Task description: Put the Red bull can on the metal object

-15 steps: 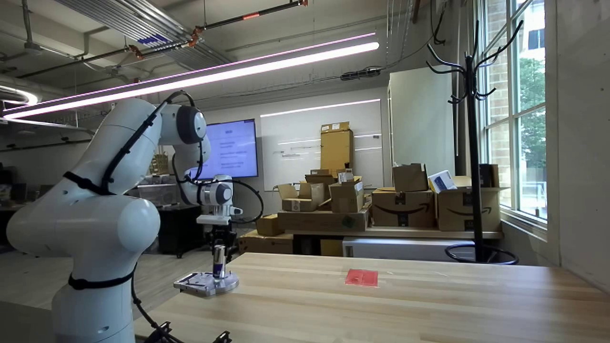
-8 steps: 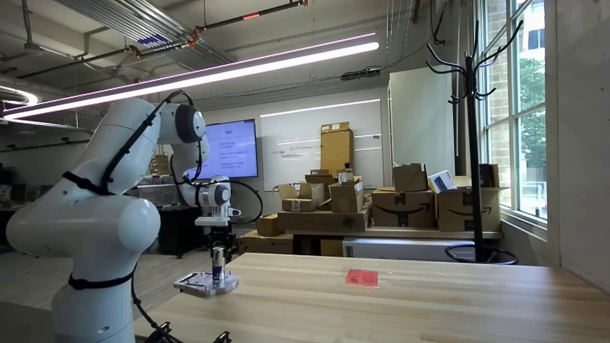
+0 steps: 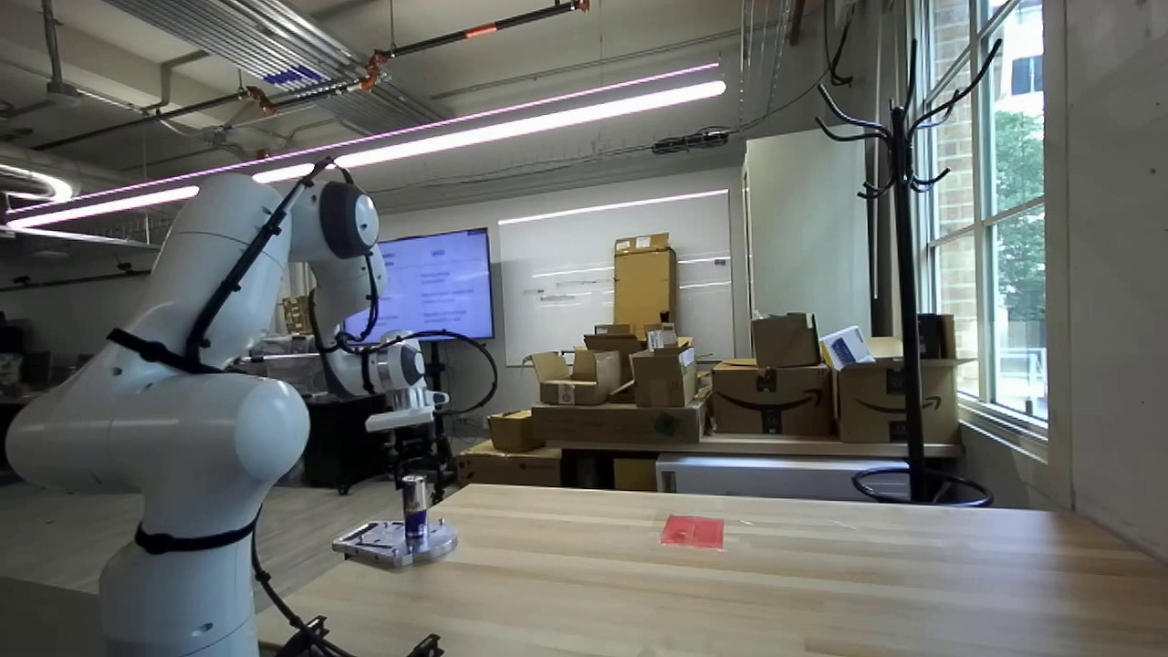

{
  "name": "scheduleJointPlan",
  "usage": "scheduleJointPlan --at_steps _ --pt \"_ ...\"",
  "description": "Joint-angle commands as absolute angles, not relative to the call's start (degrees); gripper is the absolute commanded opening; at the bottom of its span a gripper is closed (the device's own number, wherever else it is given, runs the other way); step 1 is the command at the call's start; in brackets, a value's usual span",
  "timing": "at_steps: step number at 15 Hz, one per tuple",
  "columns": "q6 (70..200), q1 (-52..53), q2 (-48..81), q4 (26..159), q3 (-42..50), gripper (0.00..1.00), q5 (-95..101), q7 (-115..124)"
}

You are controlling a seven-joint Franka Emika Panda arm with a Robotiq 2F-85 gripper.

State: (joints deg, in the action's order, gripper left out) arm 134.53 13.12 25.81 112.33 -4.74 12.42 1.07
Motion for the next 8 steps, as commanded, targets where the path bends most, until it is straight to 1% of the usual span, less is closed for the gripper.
scheduleJointPlan --at_steps 1,6,8 --pt "135.23 14.49 16.08 120.75 -4.0 1.0 17.65 3.66" --pt "136.26 10.71 6.45 128.08 -5.39 1.0 10.8 1.46" --pt "135.8 8.02 3.51 129.85 -4.76 1.0 3.43 -0.66"
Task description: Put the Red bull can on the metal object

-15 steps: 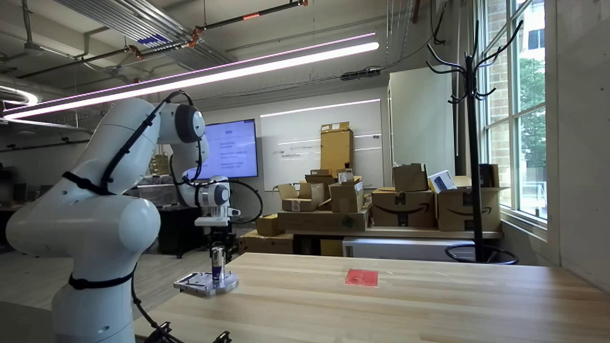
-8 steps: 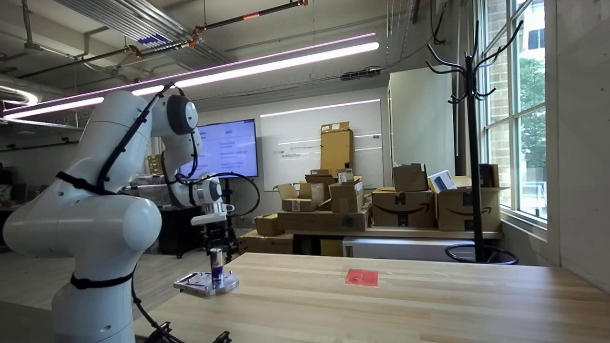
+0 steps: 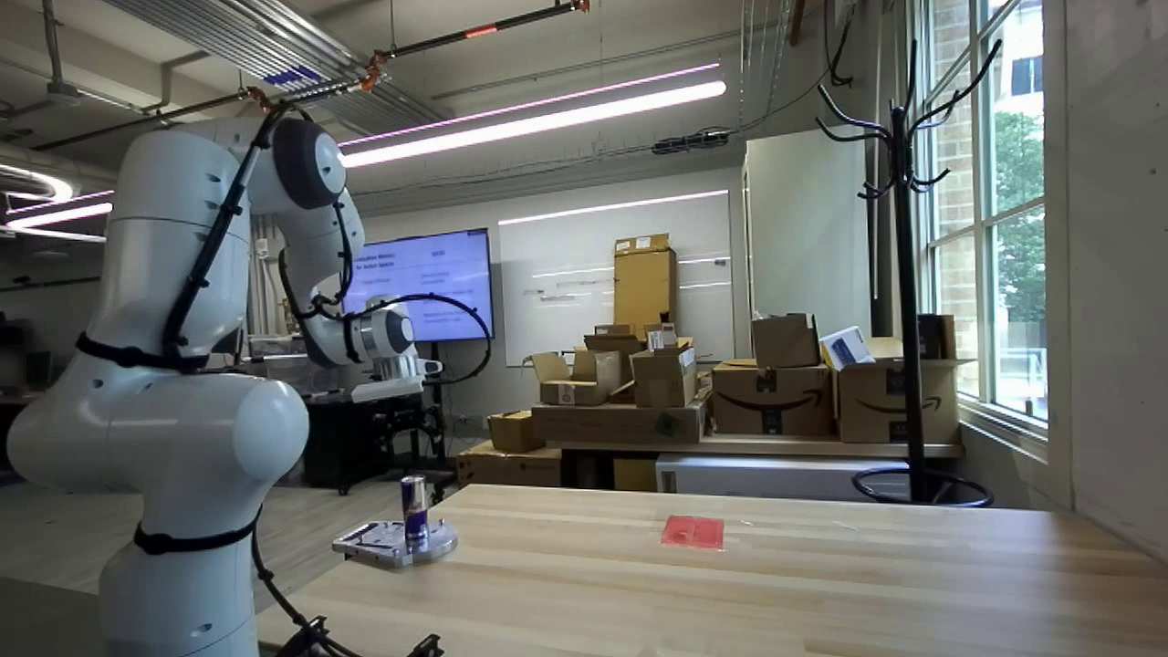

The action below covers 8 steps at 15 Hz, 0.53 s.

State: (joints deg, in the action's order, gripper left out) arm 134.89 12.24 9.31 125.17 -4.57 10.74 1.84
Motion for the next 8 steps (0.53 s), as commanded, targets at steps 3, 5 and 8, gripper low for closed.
scheduleJointPlan --at_steps 3,5,8 --pt "135.46 4.47 -0.15 131.49 -2.74 1.0 -5.58 -3.02" --pt "135.46 2.7 -2.44 131.86 -1.08 1.0 -9.35 -3.05" --pt "135.78 1.31 -4.56 131.49 0.53 1.0 -10.17 -1.53"
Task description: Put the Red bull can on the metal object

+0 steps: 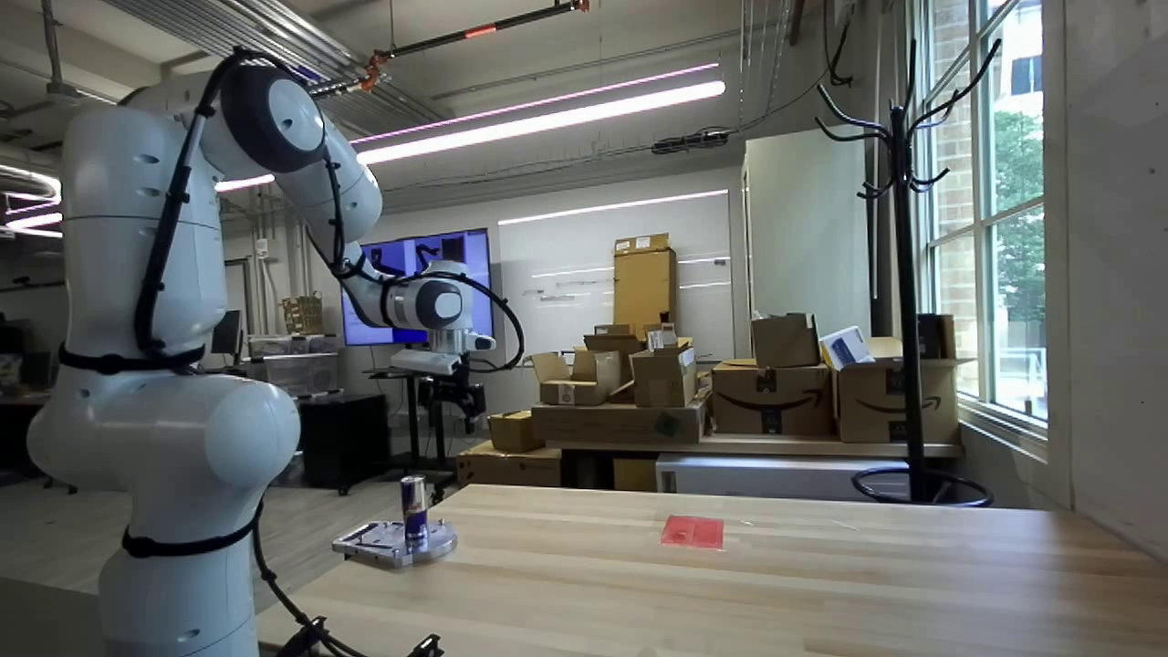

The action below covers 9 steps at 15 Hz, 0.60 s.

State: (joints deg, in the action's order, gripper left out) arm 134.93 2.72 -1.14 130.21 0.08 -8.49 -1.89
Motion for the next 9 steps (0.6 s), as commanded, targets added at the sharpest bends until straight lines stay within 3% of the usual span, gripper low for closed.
scheduleJointPlan --at_steps 1,9 --pt "136.16 1.05 -5.04 131.38 0.85 1.0 -9.81 -1.17" --pt "135.79 0.4 -5.64 130.16 1.6 1.0 -8.24 -0.06"
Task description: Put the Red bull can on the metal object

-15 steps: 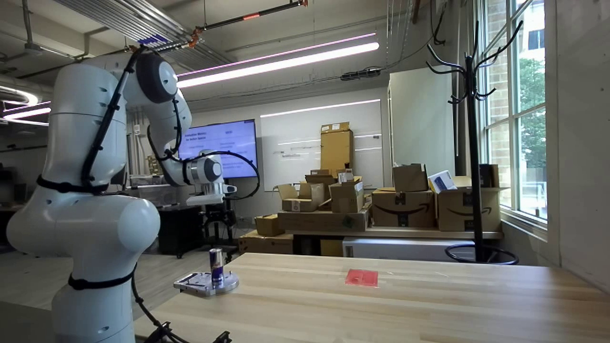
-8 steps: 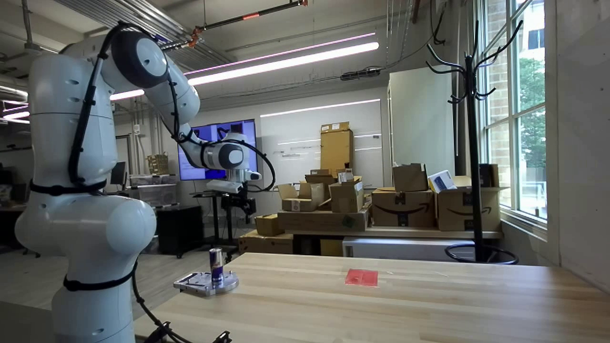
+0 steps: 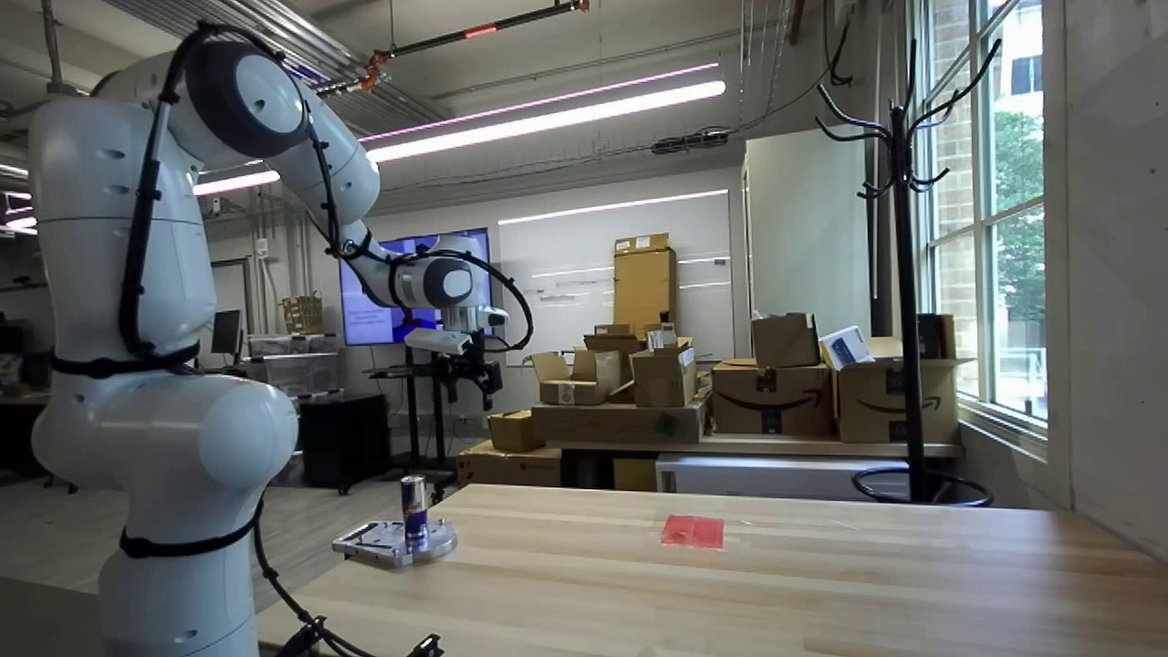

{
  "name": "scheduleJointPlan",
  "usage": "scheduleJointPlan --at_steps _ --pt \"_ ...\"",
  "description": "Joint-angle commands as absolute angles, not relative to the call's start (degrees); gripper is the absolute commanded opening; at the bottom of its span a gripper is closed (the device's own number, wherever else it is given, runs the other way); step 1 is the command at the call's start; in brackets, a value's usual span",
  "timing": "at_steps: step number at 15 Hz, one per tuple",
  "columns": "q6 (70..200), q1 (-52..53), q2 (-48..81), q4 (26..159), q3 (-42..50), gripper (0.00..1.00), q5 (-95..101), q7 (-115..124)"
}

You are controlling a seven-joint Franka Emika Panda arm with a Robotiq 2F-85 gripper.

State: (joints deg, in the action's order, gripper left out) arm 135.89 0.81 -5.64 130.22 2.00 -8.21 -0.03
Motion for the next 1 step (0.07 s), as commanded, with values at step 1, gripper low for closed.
scheduleJointPlan --at_steps 1 --pt "135.79 0.39 -5.64 130.16 1.61 1.0 -8.23 -0.03"
